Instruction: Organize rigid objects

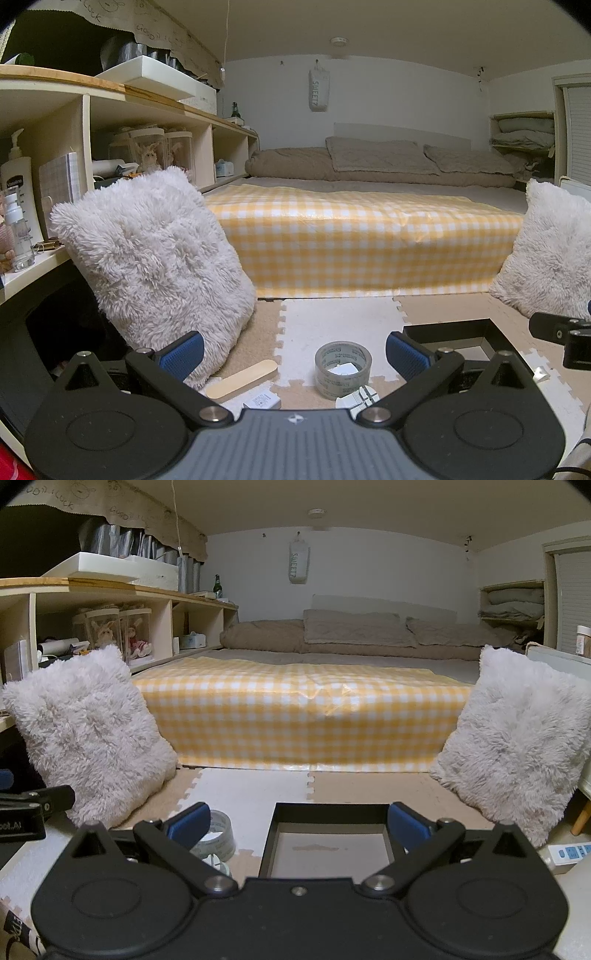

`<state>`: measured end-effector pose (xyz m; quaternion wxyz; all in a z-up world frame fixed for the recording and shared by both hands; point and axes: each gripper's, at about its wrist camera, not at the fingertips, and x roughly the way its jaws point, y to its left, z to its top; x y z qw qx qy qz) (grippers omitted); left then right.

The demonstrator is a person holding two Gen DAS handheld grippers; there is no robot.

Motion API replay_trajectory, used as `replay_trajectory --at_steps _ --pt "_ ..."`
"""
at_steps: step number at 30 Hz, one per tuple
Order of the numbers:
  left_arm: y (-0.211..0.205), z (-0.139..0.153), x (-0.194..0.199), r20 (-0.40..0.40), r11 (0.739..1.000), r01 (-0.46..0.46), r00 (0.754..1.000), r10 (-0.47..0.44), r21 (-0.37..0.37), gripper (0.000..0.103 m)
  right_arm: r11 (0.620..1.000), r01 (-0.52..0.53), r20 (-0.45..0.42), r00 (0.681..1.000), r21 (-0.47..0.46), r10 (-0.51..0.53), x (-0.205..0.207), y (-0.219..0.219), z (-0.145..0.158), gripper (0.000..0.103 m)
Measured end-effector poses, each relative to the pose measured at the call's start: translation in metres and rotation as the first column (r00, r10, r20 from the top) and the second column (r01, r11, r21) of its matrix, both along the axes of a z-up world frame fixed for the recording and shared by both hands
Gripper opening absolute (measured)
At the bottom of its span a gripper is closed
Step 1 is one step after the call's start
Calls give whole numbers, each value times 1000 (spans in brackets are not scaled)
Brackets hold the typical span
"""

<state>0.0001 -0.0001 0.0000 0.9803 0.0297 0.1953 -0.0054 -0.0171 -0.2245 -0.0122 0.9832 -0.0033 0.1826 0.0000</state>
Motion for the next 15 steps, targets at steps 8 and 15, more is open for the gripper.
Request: replay_trajectory --at_steps 8,15 --pt "0 0 0 -2 1000 0 1000 0 0 103 1000 5 -4 1000 0 -5 0 3 -3 103" --pt "-1 -2 0 -5 1000 0 1000 0 1 103 1000 6 -7 1000 0 -6 1 3 -3 103"
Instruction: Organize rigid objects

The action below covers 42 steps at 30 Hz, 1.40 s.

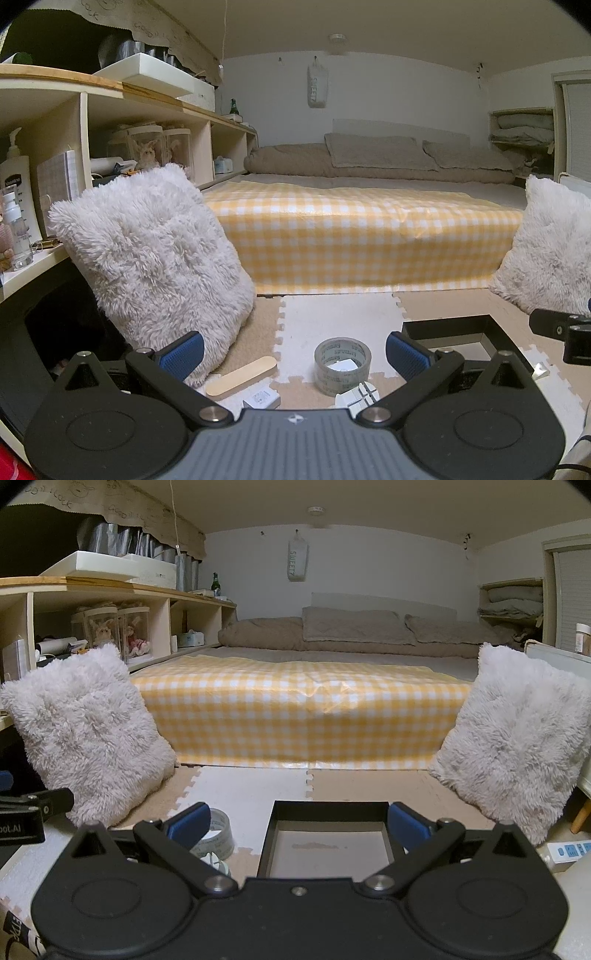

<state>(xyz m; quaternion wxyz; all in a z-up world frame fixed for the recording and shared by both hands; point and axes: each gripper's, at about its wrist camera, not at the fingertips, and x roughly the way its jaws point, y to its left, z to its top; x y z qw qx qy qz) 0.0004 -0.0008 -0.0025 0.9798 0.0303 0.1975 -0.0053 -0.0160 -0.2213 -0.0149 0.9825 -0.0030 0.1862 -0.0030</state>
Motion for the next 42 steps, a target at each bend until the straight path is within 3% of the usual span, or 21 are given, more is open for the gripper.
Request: replay_trajectory --at_steps 42 --pt "-2 -6 -1 -17 1000 3 1000 -3 -1 103 1000 9 -16 1000 3 -9 1 -3 -4 103"
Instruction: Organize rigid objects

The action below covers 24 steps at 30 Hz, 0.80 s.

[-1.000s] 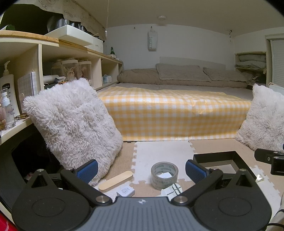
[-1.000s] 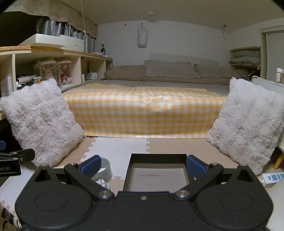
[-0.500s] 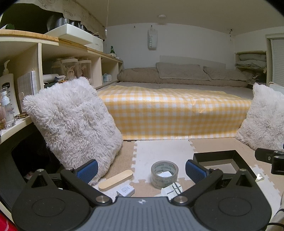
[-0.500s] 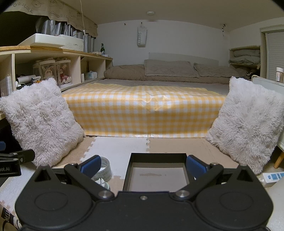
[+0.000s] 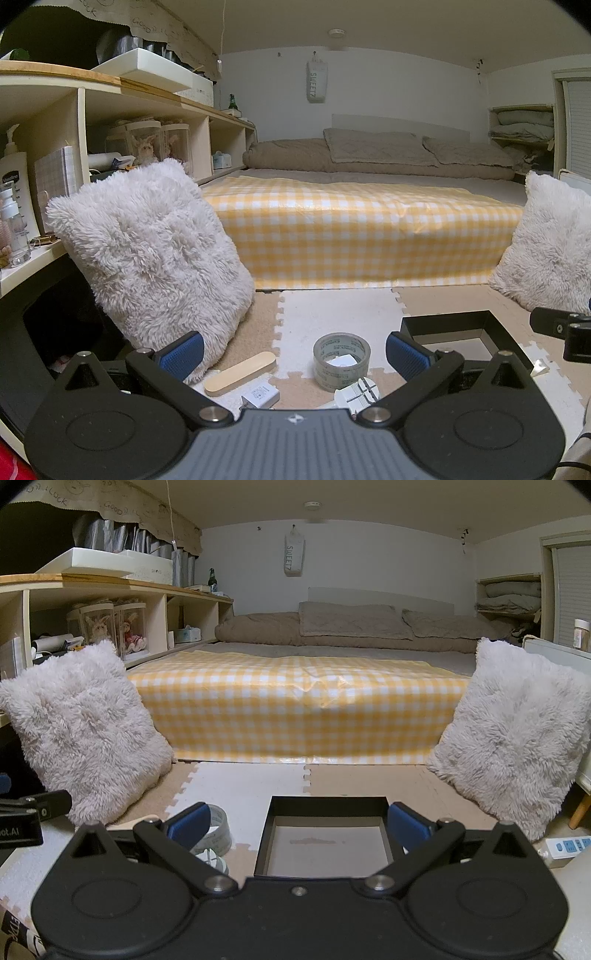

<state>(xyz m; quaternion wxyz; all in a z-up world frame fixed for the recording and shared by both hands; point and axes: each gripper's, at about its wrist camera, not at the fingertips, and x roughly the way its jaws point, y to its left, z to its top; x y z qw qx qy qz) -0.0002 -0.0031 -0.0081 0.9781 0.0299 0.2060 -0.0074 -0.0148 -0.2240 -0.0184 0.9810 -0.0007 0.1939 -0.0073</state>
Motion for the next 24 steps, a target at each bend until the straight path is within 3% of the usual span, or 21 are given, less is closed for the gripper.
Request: replay_trajectory --at_steps 18,24 --pt "-2 1 0 -10 1000 6 1000 -6 -12 103 1000 10 18 1000 7 -10 -2 -2 6 103" --pt "-2 4 2 -18 1000 10 1000 -10 -26 103 997 49 29 998 65 -51 5 -14 13 103"
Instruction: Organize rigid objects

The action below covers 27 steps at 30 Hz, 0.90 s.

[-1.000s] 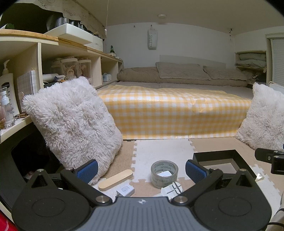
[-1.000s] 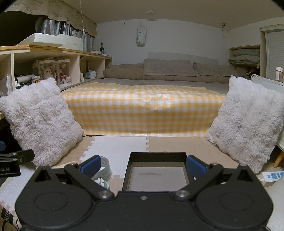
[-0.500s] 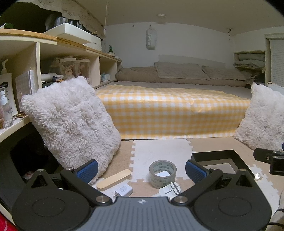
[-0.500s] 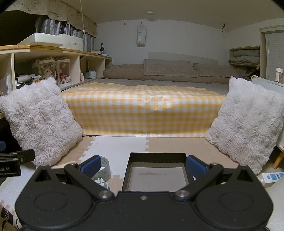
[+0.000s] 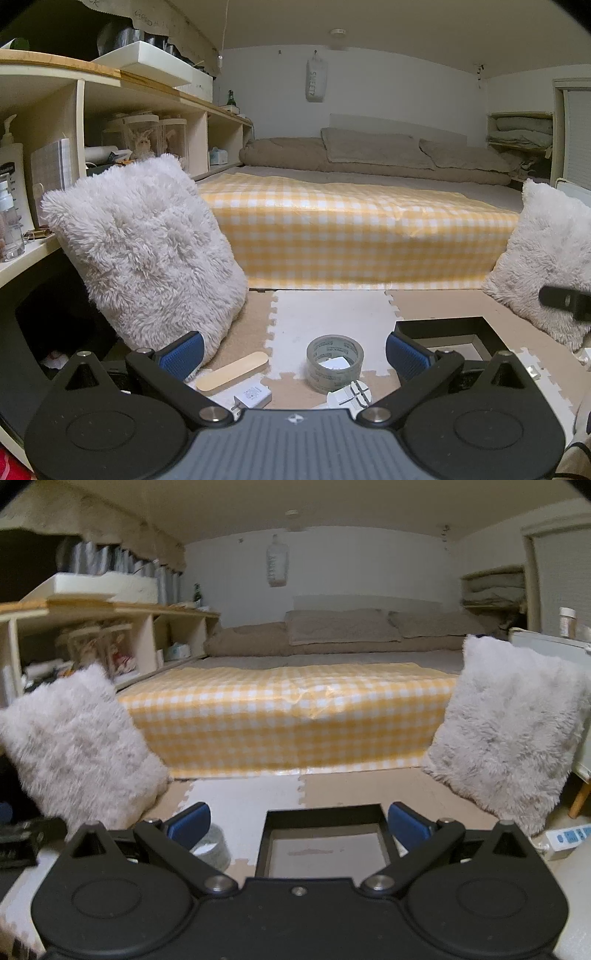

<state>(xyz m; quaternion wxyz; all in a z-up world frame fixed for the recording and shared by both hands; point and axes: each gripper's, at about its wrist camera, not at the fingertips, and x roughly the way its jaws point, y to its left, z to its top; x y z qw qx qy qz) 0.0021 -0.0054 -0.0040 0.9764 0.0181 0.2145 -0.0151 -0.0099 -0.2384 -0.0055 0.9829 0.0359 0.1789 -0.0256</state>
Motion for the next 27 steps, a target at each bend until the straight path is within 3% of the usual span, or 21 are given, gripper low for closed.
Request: replay_trajectory --at_steps 5,10,15,18,21,27 --pt "2 2 3 0 1000 -5 1000 5 -12 103 999 37 57 998 22 -38 16 -21 12 103" --pt "5 3 7 -4 1000 -4 1000 4 -7 103 995 94 59 994 33 -96 46 -48 16 103" --pt "7 4 16 -22 999 11 1000 -12 -40 103 986 147 91 986 -78 -140 80 -64 10 103" --pt "10 4 21 -31 996 42 999 -45 -76 103 984 111 43 993 -140 -106 111 -76 4 103" --pt "5 3 26 -44 998 37 998 -38 -43 103 991 32 -20 999 -134 -35 137 -88 -5 103" --pt "1 6 45 -81 996 77 994 -80 -38 103 990 68 -174 981 -127 -89 173 -103 -37 103"
